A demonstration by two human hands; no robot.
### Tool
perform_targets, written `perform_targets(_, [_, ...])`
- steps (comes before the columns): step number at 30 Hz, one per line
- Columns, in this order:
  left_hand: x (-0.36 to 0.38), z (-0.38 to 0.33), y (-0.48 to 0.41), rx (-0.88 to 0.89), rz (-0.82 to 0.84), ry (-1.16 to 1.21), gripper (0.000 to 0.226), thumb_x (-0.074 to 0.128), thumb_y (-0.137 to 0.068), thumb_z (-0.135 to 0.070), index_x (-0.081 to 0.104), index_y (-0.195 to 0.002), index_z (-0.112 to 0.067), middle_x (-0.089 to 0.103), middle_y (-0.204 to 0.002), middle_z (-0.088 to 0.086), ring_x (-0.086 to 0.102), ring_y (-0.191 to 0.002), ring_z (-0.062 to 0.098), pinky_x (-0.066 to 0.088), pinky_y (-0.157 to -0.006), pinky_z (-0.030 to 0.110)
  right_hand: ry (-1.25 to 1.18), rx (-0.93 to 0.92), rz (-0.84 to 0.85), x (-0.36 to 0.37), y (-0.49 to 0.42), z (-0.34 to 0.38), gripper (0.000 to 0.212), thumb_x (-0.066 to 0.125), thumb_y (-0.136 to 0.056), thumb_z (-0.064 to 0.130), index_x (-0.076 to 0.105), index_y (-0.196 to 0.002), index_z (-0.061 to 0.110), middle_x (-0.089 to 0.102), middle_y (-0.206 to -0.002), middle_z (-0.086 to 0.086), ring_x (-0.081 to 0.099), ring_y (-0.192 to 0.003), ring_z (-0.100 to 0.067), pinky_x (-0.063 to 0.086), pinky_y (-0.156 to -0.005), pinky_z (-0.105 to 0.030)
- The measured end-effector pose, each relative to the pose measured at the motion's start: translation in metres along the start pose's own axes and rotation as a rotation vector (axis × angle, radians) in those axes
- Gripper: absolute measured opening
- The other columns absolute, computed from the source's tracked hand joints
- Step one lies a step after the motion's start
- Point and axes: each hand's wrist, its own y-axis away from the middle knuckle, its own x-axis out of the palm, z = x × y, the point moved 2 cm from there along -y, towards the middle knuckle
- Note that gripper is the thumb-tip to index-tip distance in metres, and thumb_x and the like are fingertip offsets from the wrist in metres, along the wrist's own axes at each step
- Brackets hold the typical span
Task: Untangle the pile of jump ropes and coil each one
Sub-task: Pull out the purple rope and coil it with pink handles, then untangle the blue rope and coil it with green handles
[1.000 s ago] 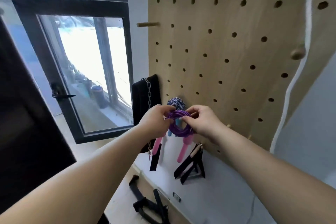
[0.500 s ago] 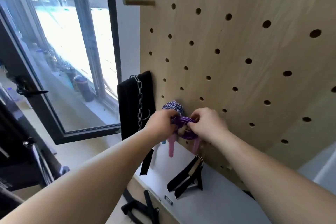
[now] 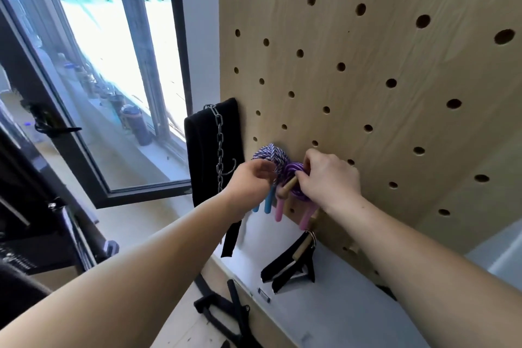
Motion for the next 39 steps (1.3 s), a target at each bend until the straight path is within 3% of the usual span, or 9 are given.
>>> perform_targets(6, [-0.030, 0.030, 0.085, 0.073, -0.242, -0.040, 0.036, 0.047, -0.093, 0.002, 0.070, -0.114, -0.015, 0.074, -0.100, 0.002, 0.072, -0.091, 0.017, 0.057, -0.077, 0.026, -0.234, -0.154, 0.042, -0.006, 0.039, 0.056, 0.023, 0.054, -0.095, 0.048, 0.062, -0.093, 0.026, 0.071, -0.090, 0.002, 0.065, -0.088, -0.026, 0.049, -0.070, -0.035])
perform_targets(9, [-0.047, 0.075, 0.151, 0.038, -0.311, -0.138, 0.035, 0.049, -0.089, -0.013, 0.071, -0.114, -0.024, 0.075, -0.096, -0.010, 0.072, -0.093, 0.012, 0.060, -0.084, 0.033, -0.340, -0.240, 0.154, 0.018, 0.087, 0.096, 0.023, 0.055, -0.094, 0.049, 0.064, -0.090, 0.028, 0.069, -0.087, 0.005, 0.063, -0.085, -0.022, 0.052, -0.071, -0.036])
perform_targets(13, [-0.058, 0.147, 0.259, -0.110, -0.331, -0.160, 0.033, 0.051, -0.093, -0.014, 0.071, -0.114, -0.029, 0.074, -0.096, -0.013, 0.070, -0.094, 0.004, 0.057, -0.094, 0.035, -0.462, -0.320, 0.328, 0.063, 0.173, 0.145, 0.020, 0.059, -0.093, 0.048, 0.065, -0.086, 0.030, 0.067, -0.082, 0.010, 0.064, -0.082, -0.017, 0.049, -0.067, -0.032])
perform_targets(20, [-0.068, 0.251, 0.476, -0.348, -0.501, -0.180, 0.023, 0.055, -0.097, -0.017, 0.072, -0.110, -0.027, 0.073, -0.096, -0.016, 0.067, -0.092, -0.003, 0.053, -0.084, 0.020, -0.549, -0.516, 0.697, 0.129, 0.381, 0.200, 0.028, 0.062, -0.091, 0.047, 0.064, -0.072, 0.027, 0.067, -0.063, 0.008, 0.065, -0.061, -0.011, 0.057, -0.063, -0.041])
perform_targets(25, [-0.067, 0.300, 0.646, -0.605, -0.709, -0.165, 0.023, 0.059, -0.095, -0.023, 0.071, -0.114, -0.027, 0.074, -0.105, -0.011, 0.068, -0.097, 0.010, 0.052, -0.085, 0.023, -0.560, -0.611, 0.913, 0.152, 0.535, 0.252, 0.019, 0.061, -0.090, 0.044, 0.063, -0.073, 0.035, 0.065, -0.062, 0.006, 0.067, -0.061, -0.016, 0.058, -0.062, -0.043])
perform_targets(29, [-0.057, 0.325, 0.758, -0.734, -0.895, -0.152, 0.022, 0.058, -0.095, -0.019, 0.073, -0.111, -0.022, 0.074, -0.106, -0.004, 0.068, -0.100, 0.017, 0.049, -0.082, 0.022, -0.552, -0.691, 0.980, 0.139, 0.649, 0.267, 0.015, 0.065, -0.093, 0.043, 0.067, -0.083, 0.031, 0.070, -0.075, 0.013, 0.068, -0.076, -0.006, 0.052, -0.068, -0.028])
perform_targets(33, [-0.038, 0.345, 0.846, -0.828, -1.110, -0.087, 0.024, 0.057, -0.097, -0.019, 0.072, -0.115, -0.023, 0.070, -0.105, -0.011, 0.063, -0.099, 0.008, 0.039, -0.079, 0.016, -0.544, -0.904, 1.015, 0.124, 0.724, 0.279, 0.005, 0.066, -0.095, 0.036, 0.069, -0.097, 0.033, 0.070, -0.086, 0.020, 0.064, -0.083, 0.005, 0.044, -0.068, -0.007])
perform_targets(36, [-0.018, 0.356, 0.896, -0.856, -1.304, 0.022, 0.023, 0.060, -0.094, -0.013, 0.074, -0.110, -0.019, 0.073, -0.102, -0.007, 0.065, -0.096, 0.008, 0.043, -0.082, 0.016, -0.437, -1.085, 1.053, 0.124, 0.767, 0.311, 0.013, 0.062, -0.096, 0.040, 0.070, -0.099, 0.030, 0.071, -0.088, 0.016, 0.066, -0.084, -0.006, 0.054, -0.074, -0.029])
perform_targets(39, [0.001, 0.356, 0.939, -0.894, -1.492, 0.102, 0.022, 0.061, -0.094, -0.010, 0.075, -0.110, -0.014, 0.070, -0.098, -0.007, 0.063, -0.092, 0.008, 0.042, -0.083, 0.013, -0.329, -1.258, 1.124, 0.123, 0.816, 0.336, 0.014, 0.062, -0.095, 0.038, 0.071, -0.095, 0.028, 0.072, -0.086, 0.012, 0.067, -0.084, -0.013, 0.055, -0.076, -0.034])
